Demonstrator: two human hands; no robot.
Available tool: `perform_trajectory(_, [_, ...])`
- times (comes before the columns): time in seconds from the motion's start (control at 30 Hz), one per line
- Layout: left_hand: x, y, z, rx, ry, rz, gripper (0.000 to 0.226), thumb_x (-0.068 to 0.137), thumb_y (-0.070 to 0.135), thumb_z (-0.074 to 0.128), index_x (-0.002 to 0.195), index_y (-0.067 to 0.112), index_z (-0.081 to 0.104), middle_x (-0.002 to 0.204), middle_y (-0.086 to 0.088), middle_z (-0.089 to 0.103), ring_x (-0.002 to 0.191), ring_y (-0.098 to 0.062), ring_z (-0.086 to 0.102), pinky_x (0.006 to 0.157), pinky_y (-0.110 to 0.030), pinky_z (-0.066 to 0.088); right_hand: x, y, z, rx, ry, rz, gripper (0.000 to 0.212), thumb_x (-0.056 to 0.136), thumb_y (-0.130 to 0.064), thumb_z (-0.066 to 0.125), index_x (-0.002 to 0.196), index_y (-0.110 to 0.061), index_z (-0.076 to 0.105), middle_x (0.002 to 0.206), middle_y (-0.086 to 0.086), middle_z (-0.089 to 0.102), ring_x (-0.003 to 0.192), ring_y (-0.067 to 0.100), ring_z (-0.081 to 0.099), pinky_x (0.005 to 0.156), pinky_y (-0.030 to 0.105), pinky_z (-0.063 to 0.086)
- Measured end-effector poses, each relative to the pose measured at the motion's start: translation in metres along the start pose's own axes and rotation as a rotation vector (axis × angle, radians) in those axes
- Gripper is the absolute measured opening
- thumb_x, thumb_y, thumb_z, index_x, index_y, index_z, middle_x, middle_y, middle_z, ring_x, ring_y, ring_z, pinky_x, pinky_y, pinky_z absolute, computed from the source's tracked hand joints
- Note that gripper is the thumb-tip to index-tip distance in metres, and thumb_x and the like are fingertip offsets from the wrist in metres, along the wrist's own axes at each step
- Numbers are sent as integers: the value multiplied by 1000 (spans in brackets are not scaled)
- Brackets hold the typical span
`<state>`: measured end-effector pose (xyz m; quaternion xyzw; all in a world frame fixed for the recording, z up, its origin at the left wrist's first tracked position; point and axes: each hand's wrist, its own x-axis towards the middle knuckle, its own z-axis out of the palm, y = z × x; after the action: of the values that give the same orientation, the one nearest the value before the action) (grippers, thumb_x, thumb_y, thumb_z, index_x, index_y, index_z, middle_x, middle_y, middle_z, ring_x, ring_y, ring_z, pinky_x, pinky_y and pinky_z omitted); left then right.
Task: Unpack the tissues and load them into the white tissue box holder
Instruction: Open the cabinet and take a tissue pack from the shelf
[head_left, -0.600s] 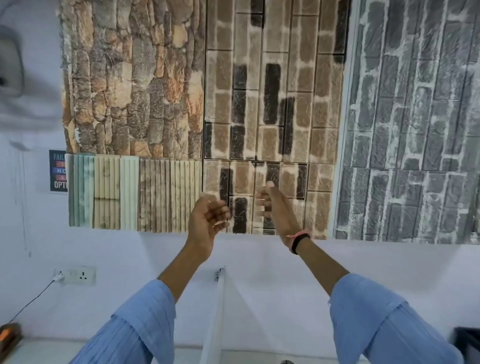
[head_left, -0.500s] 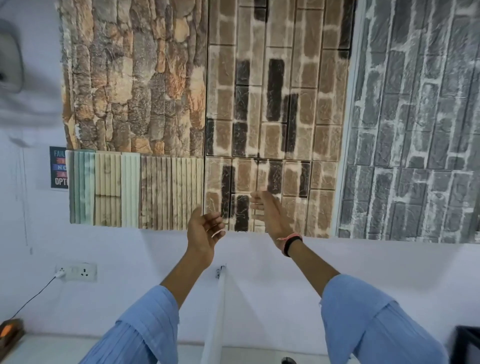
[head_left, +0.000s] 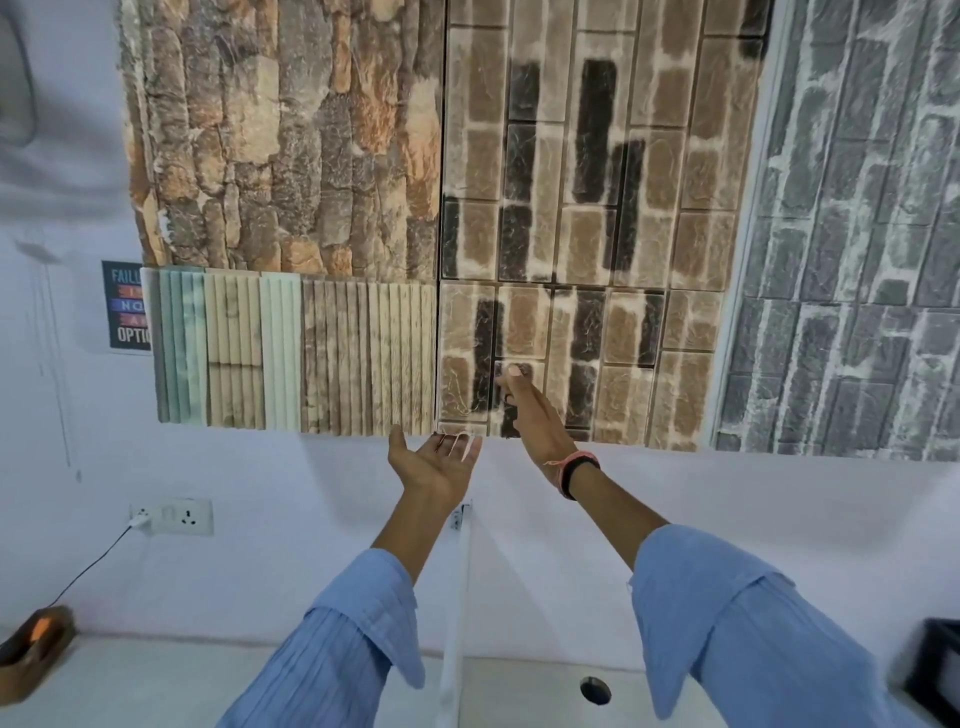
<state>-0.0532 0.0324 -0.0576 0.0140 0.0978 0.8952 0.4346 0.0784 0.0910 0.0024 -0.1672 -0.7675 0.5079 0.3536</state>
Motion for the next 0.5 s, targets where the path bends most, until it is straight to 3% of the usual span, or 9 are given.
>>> perform_trajectory(0.17, [0, -1, -2, -36, -24, -25, 82, 98, 58, 48, 157, 6, 27, 166, -18, 23, 153, -34, 26, 118, -57, 33, -2, 4, 2, 2, -5, 27, 81, 92, -79, 28, 155, -29, 40, 164, -4, 35, 150, 17, 33, 124, 52, 24])
perform_trajectory(0.3, [-12, -6, -9, -38, -28, -24, 77, 98, 57, 47, 154, 5, 35, 161, -18, 33, 152, -32, 30, 119, -56, 33, -14, 6, 4, 31, 8, 25, 69, 98, -71, 29, 151, -31, 46, 163, -7, 37, 150, 14, 32, 124, 51, 25])
perform_trajectory(0.4, [-27, -7, -18, -40, -28, -16, 72, 99, 55, 48, 148, 2, 43, 150, -19, 45, 145, -34, 41, 118, -54, 35, -31, 4, 6, 67, 31, 4, 64, 97, -72, 30, 143, -34, 55, 160, -7, 41, 148, 14, 35, 123, 52, 28])
perform_trajectory(0.5, [-48, -11, -23, -41, -32, 8, 64, 99, 50, 51, 137, -1, 51, 129, -21, 55, 133, -37, 51, 117, -52, 38, -51, -6, 2, 142, 82, -14, 60, 103, -63, 30, 142, -26, 57, 155, 2, 47, 144, 18, 41, 121, 51, 32])
